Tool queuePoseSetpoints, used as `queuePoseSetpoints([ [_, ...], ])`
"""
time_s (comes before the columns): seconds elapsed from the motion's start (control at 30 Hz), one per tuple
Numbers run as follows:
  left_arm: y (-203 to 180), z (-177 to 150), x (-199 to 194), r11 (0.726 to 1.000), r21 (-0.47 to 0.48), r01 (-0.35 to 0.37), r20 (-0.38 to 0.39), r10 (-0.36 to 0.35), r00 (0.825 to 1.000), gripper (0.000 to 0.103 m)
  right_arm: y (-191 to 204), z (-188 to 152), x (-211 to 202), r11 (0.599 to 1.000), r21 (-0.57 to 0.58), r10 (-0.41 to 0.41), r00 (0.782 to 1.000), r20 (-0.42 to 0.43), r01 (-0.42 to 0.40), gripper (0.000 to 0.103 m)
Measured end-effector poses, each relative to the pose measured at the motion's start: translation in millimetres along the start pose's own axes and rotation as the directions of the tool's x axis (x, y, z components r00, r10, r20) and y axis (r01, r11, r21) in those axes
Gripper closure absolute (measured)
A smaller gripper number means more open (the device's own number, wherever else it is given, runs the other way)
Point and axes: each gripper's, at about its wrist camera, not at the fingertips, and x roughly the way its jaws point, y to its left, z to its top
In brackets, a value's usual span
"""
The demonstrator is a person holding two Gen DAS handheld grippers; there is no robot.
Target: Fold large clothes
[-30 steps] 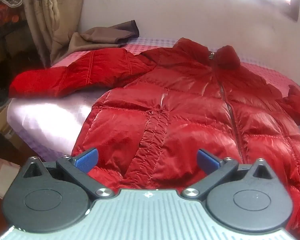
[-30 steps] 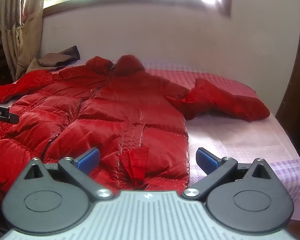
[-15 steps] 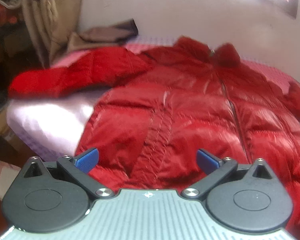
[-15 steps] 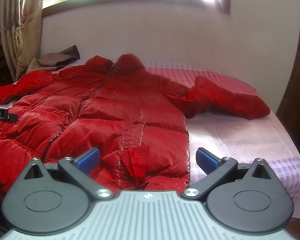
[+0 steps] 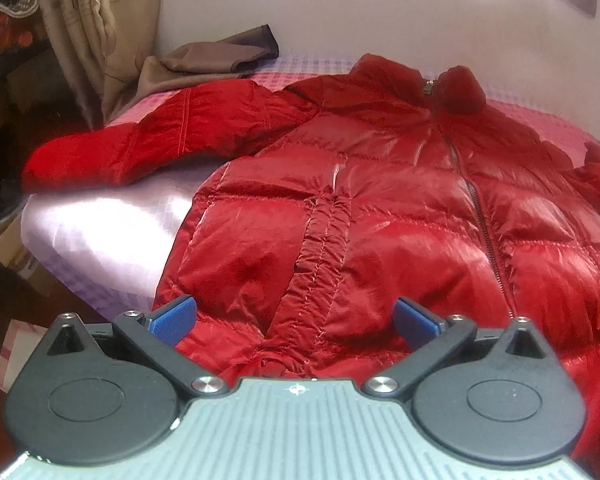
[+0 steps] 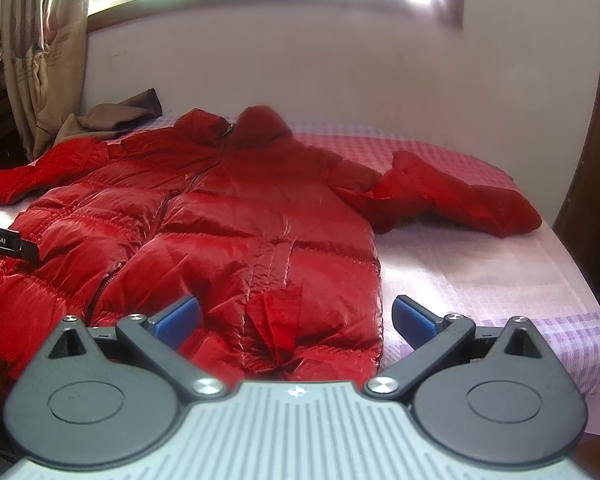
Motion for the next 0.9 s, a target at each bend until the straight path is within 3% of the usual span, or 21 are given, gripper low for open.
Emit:
queuePoseSetpoints([
  [0.37, -4.8, -2.3, 1.5, 1.0, 0.01, 0.026, -0.021, -0.026, 0.999, 0.0, -2.7, -2.7, 3.9, 1.0, 0.011, -0.003, 1.0, -0.014, 0.003, 0.0],
  [0.9, -13.6, -5.0, -3.2, 0.997, 0.051, 0.05, 0.008, -0.051, 0.999, 0.0, -11.8, -4.7, 11.4, 0.998, 0.042, -0.039, 0.998, -0.046, 0.041, 0.0],
])
